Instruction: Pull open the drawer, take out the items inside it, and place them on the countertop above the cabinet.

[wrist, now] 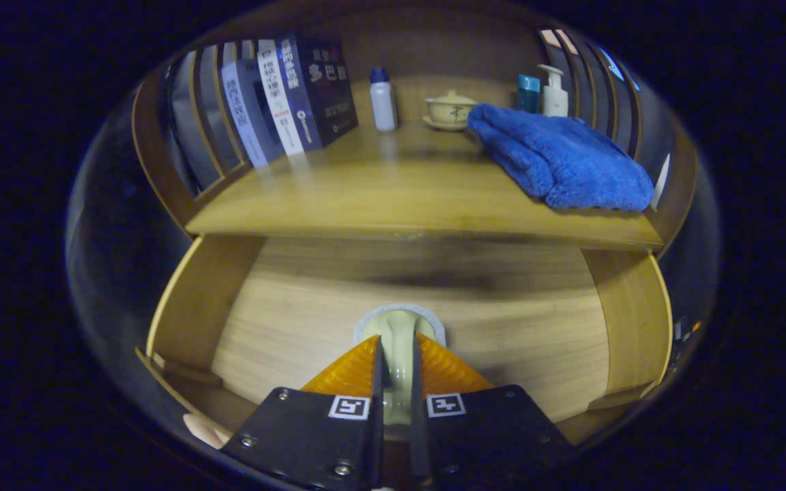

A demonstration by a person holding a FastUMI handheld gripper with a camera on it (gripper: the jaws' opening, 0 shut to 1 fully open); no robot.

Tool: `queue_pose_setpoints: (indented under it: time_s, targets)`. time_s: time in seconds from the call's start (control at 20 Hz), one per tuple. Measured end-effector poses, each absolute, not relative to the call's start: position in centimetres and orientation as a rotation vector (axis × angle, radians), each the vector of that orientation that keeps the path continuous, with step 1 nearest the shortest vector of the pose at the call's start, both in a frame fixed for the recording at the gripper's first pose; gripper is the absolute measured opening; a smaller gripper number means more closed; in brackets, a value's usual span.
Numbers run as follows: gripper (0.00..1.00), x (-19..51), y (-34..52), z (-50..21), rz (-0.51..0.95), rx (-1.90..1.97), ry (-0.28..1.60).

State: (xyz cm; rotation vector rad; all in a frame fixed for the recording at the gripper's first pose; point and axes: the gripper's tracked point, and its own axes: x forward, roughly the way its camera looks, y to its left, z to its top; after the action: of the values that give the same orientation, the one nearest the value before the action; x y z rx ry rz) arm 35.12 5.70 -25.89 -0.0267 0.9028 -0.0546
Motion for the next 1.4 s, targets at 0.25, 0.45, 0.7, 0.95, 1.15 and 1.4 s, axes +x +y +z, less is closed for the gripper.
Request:
queue_pose_setpoints:
  time_s: [0.25, 0.45, 0.7, 0.95, 1.15, 1.4]
  targets:
    - [0.17, 35.9, 6.6, -20.4, -0.017, -0.037, 0.778]
    - [0.16, 39.2, 6.0, -16.9, -0.042, -0.098, 0.623]
    - [0.16, 45.1, 5.7, -16.5, -0.089, -0.117, 0.54]
    - [0.16, 50.1, 6.0, -17.7, -0.129, -0.078, 0.51]
    - [0.17, 52.5, 6.3, -18.8, -0.15, -0.05, 0.495]
    - [0.19, 54.2, 6.2, -19.4, -0.15, -0.055, 0.449]
